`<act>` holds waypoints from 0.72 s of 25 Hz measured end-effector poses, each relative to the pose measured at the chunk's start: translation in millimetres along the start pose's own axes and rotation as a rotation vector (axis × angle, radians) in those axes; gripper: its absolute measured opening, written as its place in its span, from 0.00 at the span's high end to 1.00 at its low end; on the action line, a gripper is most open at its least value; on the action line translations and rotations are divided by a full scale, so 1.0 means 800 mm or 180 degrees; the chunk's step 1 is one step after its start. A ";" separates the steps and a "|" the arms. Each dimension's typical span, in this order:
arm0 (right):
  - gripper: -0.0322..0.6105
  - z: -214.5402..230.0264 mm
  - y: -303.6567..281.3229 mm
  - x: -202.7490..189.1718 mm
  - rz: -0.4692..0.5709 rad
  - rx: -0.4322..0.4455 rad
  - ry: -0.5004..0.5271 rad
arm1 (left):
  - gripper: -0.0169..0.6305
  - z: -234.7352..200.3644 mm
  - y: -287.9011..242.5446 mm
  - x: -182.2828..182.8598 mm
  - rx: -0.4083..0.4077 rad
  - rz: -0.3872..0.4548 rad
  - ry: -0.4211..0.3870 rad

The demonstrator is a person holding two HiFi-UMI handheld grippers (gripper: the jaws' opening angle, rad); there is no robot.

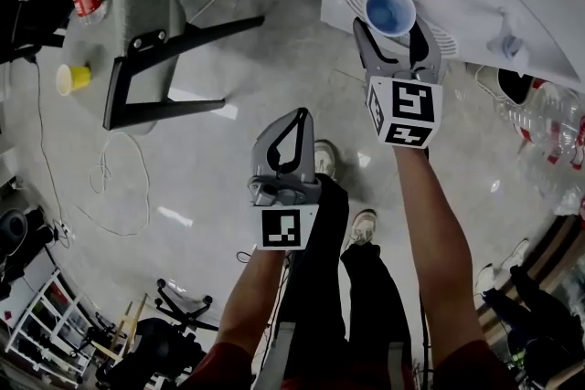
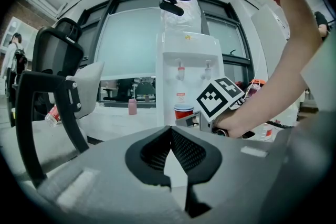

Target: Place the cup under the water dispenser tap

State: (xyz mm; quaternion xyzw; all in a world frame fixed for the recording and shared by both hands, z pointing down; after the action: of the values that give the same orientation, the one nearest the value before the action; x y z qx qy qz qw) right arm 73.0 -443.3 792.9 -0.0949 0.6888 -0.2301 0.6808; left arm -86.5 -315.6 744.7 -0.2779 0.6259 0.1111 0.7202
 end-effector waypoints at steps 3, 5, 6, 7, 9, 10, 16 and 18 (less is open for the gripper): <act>0.43 0.001 0.018 -0.004 0.0006 -0.0051 -0.0094 | 0.97 0.001 0.005 0.005 0.0021 0.0003 0.0022; 0.43 0.004 0.034 -0.008 -0.0011 -0.0084 -0.0248 | 0.97 0.001 0.011 0.011 0.0050 0.0008 0.0025; 0.43 0.005 0.043 -0.011 -0.0028 -0.0090 -0.0324 | 0.97 0.001 0.015 0.015 0.0076 0.0018 0.0034; 0.43 0.006 0.054 -0.014 -0.0046 -0.0093 -0.0385 | 0.97 0.001 0.019 0.020 0.0107 0.0023 0.0051; 0.43 0.007 0.080 -0.020 -0.0095 -0.0099 -0.0451 | 0.97 0.004 0.030 0.032 0.0165 0.0034 0.0101; 0.43 0.006 0.095 -0.023 -0.0124 -0.0101 -0.0462 | 0.97 0.006 0.036 0.040 0.0192 0.0056 0.0119; 0.43 0.001 0.195 -0.017 -0.0205 -0.0108 -0.0552 | 0.97 0.027 0.085 0.103 0.0265 0.0162 0.0223; 0.44 -0.004 0.233 -0.008 -0.0216 -0.0094 -0.0556 | 0.97 0.039 0.105 0.127 0.0275 0.0154 0.0269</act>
State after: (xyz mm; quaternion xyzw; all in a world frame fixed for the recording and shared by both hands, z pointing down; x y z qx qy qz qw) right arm 104.6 -276.5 715.2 -0.1479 0.6265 -0.2338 0.7287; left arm -83.3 -248.9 627.2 -0.2358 0.6665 0.0895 0.7016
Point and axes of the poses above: the fingertips, and each gripper's own axes: y backward along the fingers, z to its right, x out of its top, the point moved 3 cm from there along y, backward along the fingers, and after that the axes turned 3 degrees about -y, right-handed, at the moved point
